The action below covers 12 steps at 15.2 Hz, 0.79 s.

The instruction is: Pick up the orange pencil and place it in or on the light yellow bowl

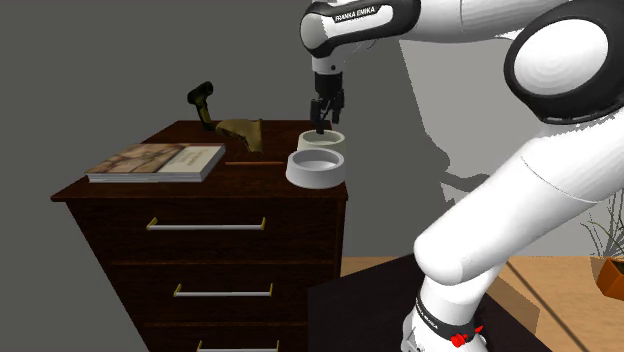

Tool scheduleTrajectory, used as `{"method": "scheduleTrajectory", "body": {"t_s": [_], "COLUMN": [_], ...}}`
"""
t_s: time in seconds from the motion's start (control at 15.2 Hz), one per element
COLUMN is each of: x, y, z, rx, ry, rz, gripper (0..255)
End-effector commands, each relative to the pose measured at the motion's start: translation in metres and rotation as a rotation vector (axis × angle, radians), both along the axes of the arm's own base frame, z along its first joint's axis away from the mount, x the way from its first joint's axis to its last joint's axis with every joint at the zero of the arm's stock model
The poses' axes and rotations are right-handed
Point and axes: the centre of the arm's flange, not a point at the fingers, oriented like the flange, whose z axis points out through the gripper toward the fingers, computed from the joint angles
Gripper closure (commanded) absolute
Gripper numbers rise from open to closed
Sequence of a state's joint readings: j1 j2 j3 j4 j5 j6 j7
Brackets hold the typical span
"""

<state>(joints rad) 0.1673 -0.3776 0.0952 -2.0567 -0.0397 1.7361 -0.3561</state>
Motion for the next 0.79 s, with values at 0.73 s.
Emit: {"method": "scheduleTrajectory", "body": {"t_s": [0.73], "x": [0.029], "y": [0.176], "z": [-0.056], "rx": [-0.146], "ry": [0.092], "rz": [0.572], "gripper": [0]}}
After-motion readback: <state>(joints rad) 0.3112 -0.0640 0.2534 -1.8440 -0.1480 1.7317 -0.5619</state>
